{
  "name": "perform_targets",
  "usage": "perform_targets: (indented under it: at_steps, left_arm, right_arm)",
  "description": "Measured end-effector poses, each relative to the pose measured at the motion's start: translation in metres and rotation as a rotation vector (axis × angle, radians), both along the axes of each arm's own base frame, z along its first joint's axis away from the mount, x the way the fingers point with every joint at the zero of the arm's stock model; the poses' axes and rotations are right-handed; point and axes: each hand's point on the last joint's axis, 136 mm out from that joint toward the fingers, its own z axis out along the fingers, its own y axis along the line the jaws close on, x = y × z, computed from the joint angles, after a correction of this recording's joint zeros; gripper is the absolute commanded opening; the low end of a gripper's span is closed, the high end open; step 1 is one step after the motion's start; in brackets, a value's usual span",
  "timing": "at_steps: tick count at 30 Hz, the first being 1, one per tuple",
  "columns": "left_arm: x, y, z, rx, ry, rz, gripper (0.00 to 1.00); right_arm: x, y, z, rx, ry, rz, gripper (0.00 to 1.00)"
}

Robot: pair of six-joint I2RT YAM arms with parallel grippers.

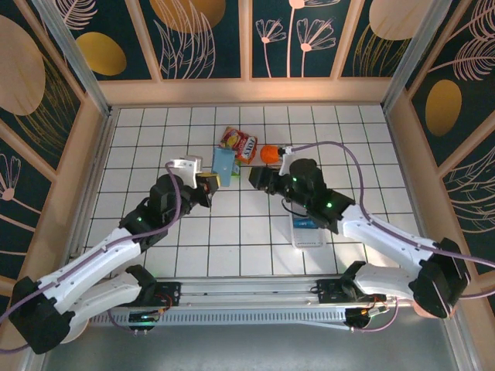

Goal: Put the credit cards into the card holder

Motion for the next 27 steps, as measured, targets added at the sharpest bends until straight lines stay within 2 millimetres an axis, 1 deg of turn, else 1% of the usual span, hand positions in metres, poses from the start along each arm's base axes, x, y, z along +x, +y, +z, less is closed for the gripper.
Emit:
perform_targets:
  at_steps: [2,4,5,7,10,14,18,23,26,27]
  left_arm:
    - [-0.004,-0.010,-0.011,-0.020,0.061,-0.043,0.00]
    - [-0.011,-0.019,-0.016,-0.061,0.104,-0.090,0.00]
    - [-0.014,-0.021,-0.018,-0.082,0.117,-0.104,0.00]
    - [-0.020,-0.021,-0.022,-0.120,0.139,-0.113,0.00]
    - [-0.027,-0.015,-0.029,-0.150,0.161,-0.100,0.00]
    - [-0.032,-0.011,-0.026,-0.194,0.162,-0.092,0.00]
    - [-0.035,-0.009,-0.022,-0.218,0.161,-0.092,0.00]
    - [-0.036,-0.009,-0.021,-0.223,0.163,-0.094,0.00]
    - [-0.036,-0.010,-0.021,-0.223,0.163,-0.096,0.00]
    - [-0.036,-0.010,-0.021,-0.224,0.163,-0.098,0.00]
  right_arm:
    - [-0.007,0.000,0.004,0.031,0.001,0.022,0.55]
    - [-0.009,0.001,0.005,0.049,0.018,0.032,0.55]
    - [-0.009,0.002,0.002,0.047,0.032,0.031,0.55]
    - [-0.009,0.002,-0.006,0.033,0.057,0.028,0.56]
    - [-0.008,0.003,-0.021,0.006,0.103,0.023,0.56]
    - [-0.009,0.008,-0.037,-0.022,0.147,0.041,0.56]
    - [-0.012,0.015,-0.048,-0.036,0.176,0.074,0.56]
    - [-0.015,0.029,-0.048,-0.040,0.185,0.117,0.54]
    - [-0.017,0.034,-0.047,-0.040,0.186,0.130,0.51]
    - [-0.017,0.034,-0.048,-0.042,0.188,0.130,0.48]
